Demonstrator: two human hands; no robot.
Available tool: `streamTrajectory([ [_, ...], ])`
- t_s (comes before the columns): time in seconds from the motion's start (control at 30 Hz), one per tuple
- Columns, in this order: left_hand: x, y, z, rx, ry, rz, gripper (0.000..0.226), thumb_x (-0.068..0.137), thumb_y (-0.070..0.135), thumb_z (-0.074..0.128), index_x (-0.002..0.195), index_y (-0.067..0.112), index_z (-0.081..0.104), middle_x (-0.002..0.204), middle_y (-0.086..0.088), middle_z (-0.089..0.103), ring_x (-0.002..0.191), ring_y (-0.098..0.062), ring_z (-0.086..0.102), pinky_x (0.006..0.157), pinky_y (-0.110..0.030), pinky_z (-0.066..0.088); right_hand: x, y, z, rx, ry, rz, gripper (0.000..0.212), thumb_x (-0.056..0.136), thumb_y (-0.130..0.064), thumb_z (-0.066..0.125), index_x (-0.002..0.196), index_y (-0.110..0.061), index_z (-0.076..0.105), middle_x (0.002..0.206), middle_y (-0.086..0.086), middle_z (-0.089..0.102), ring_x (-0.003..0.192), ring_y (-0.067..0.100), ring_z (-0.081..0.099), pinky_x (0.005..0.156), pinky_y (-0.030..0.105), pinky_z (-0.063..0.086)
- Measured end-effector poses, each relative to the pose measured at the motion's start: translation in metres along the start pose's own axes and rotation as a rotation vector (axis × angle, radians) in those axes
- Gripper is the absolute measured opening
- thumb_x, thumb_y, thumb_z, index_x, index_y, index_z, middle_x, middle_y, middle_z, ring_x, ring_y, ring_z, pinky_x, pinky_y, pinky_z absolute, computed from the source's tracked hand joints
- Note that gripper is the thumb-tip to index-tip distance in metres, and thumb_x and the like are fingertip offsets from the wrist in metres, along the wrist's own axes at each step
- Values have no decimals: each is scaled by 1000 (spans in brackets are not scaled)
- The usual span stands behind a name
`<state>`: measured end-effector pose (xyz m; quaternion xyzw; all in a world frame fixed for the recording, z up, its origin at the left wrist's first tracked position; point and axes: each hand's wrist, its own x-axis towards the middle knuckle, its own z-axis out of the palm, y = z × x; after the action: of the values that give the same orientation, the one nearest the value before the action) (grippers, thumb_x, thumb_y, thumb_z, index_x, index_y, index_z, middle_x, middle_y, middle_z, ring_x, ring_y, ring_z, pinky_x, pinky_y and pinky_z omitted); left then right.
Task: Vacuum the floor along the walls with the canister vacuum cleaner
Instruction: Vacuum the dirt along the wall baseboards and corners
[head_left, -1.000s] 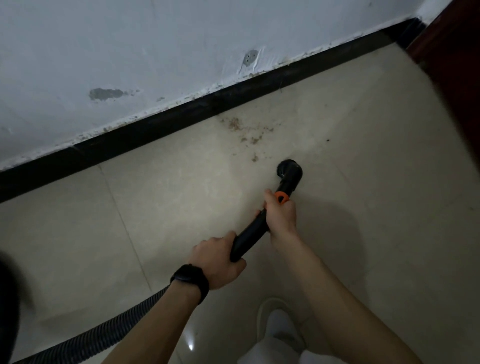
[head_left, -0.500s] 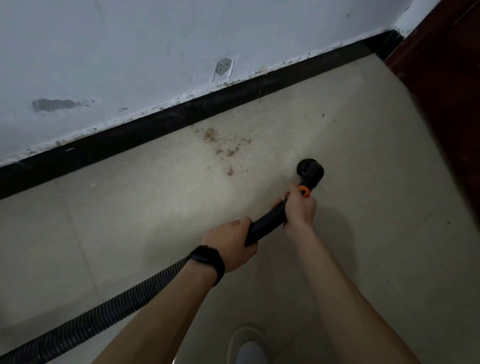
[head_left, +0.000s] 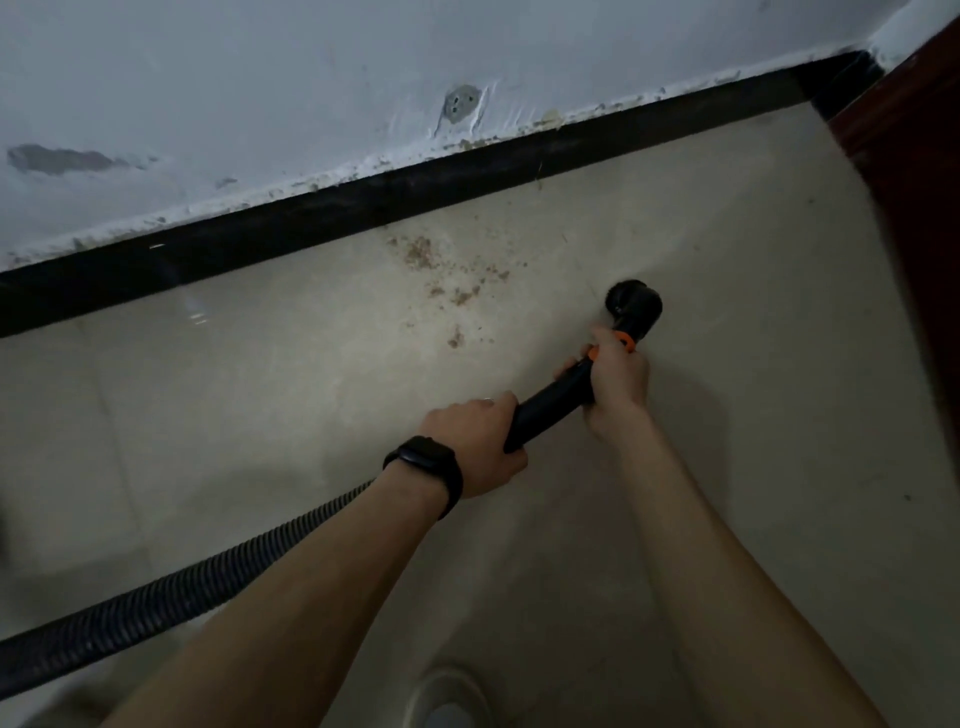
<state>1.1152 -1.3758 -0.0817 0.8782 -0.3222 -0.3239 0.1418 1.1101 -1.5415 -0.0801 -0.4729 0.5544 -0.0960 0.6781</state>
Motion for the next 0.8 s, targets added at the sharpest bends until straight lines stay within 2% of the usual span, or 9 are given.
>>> streamTrajectory([
  [0.1,-5,-15,-12,19,15,-21,30,91,45,54,108,22,45,84,4,53,68,-21,53,60,-31,43,-4,-1,20,-33,-25,-8,19,97,-11,63,83,-8,51,72,6,50,47,17,54,49,29,52],
  [0.23,-22,-46,-25,58,-32,-16,28,91,47,55,100,27,38,76,6,48,62,-16,51,55,-28,39,-22,15,47,-60,-77,8,15,97,-13,63,89,-8,52,76,7,53,53,20,59,59,35,57],
  [0.3,-36,-62,-26,100,-63,3,29,90,49,55,101,27,38,75,8,48,59,-12,49,50,-27,36,-38,30,55,-73,-87,28,15,98,-15,63,105,-6,54,79,7,54,52,18,62,56,32,57],
  [0.37,-55,-80,-22,141,-95,9,30,90,50,53,104,27,41,74,10,47,57,-10,48,49,-26,35,-56,50,59,-92,-73,50,40,98,-18,64,132,-4,49,82,6,57,50,16,66,53,29,56],
  [0.43,-77,-101,-13,160,-124,5,30,91,51,51,106,27,41,74,11,47,59,-11,50,53,-27,38,-75,73,62,-122,-83,52,49,100,-20,63,141,-4,41,84,6,58,51,15,68,54,30,57],
  [0.5,-97,-119,-2,163,-154,12,31,92,53,49,110,28,42,76,12,47,63,-13,52,58,-27,40,-94,94,65,-174,-104,36,45,102,-23,59,137,-6,38,83,4,60,53,15,69,58,32,57],
  [0.67,-136,-150,15,153,-212,79,35,95,59,41,113,29,37,90,10,56,67,-15,56,64,-30,47,-131,127,74,-252,-117,13,40,105,-30,55,133,-10,35,83,2,61,51,11,68,55,28,56],
  [0.8,-146,-171,10,102,-197,100,33,95,61,41,107,31,33,80,14,47,60,-10,49,62,-30,45,-142,131,94,-322,-74,37,48,104,-32,57,138,-8,33,86,2,63,52,12,68,57,27,56],
])
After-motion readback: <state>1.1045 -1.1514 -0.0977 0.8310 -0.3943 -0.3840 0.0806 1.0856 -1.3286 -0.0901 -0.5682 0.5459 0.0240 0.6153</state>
